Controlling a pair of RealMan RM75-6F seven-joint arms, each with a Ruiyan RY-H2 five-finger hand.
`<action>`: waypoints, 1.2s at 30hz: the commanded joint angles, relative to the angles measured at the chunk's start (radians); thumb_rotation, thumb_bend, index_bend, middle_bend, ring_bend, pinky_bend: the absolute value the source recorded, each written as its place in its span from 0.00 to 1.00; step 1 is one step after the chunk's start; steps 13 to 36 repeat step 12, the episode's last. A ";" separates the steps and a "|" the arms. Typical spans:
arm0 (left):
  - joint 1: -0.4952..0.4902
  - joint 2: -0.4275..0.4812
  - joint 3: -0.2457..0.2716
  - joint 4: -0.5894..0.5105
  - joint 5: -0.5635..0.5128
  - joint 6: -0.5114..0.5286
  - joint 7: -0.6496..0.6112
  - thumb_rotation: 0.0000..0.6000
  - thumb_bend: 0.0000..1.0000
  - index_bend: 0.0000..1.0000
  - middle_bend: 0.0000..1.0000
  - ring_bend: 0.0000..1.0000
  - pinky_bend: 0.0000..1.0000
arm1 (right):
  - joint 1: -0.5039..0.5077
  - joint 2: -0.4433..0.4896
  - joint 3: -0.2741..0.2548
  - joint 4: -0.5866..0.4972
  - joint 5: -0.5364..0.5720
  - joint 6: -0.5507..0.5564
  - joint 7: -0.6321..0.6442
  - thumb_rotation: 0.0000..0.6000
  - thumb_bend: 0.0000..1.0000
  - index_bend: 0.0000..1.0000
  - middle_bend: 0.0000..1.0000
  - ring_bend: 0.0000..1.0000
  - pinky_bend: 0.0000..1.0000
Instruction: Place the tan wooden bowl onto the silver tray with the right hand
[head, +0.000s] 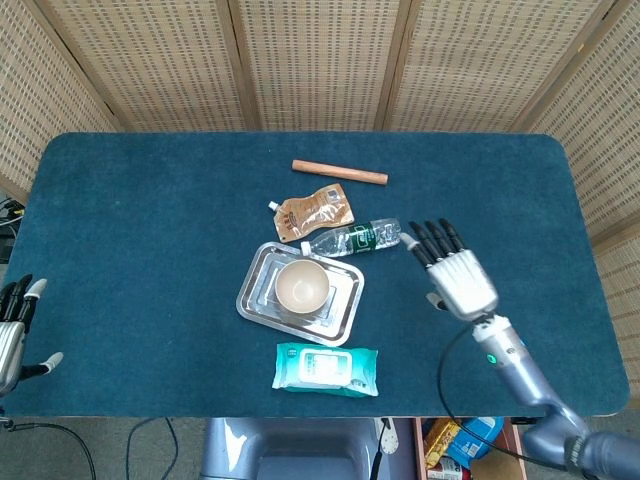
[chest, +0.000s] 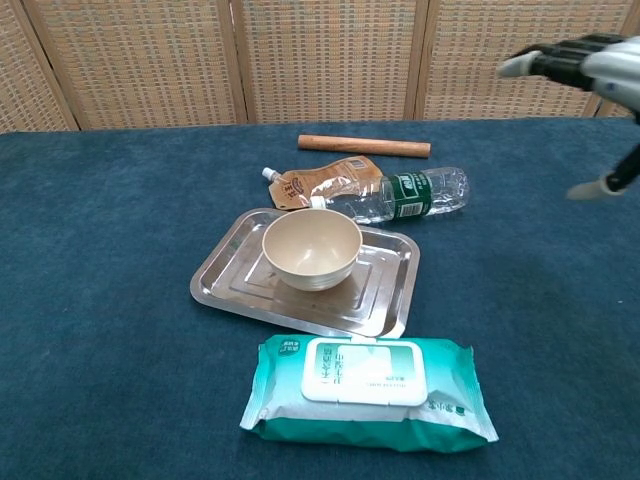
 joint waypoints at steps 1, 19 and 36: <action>0.016 0.008 0.017 -0.011 0.042 0.029 -0.017 1.00 0.00 0.00 0.00 0.00 0.00 | -0.169 0.040 -0.079 0.043 -0.022 0.160 0.199 1.00 0.00 0.00 0.00 0.00 0.00; 0.044 0.008 0.050 -0.018 0.133 0.081 -0.013 1.00 0.00 0.00 0.00 0.00 0.00 | -0.364 0.006 -0.123 0.103 -0.043 0.353 0.288 1.00 0.00 0.00 0.00 0.00 0.00; 0.044 0.008 0.050 -0.018 0.133 0.081 -0.013 1.00 0.00 0.00 0.00 0.00 0.00 | -0.364 0.006 -0.123 0.103 -0.043 0.353 0.288 1.00 0.00 0.00 0.00 0.00 0.00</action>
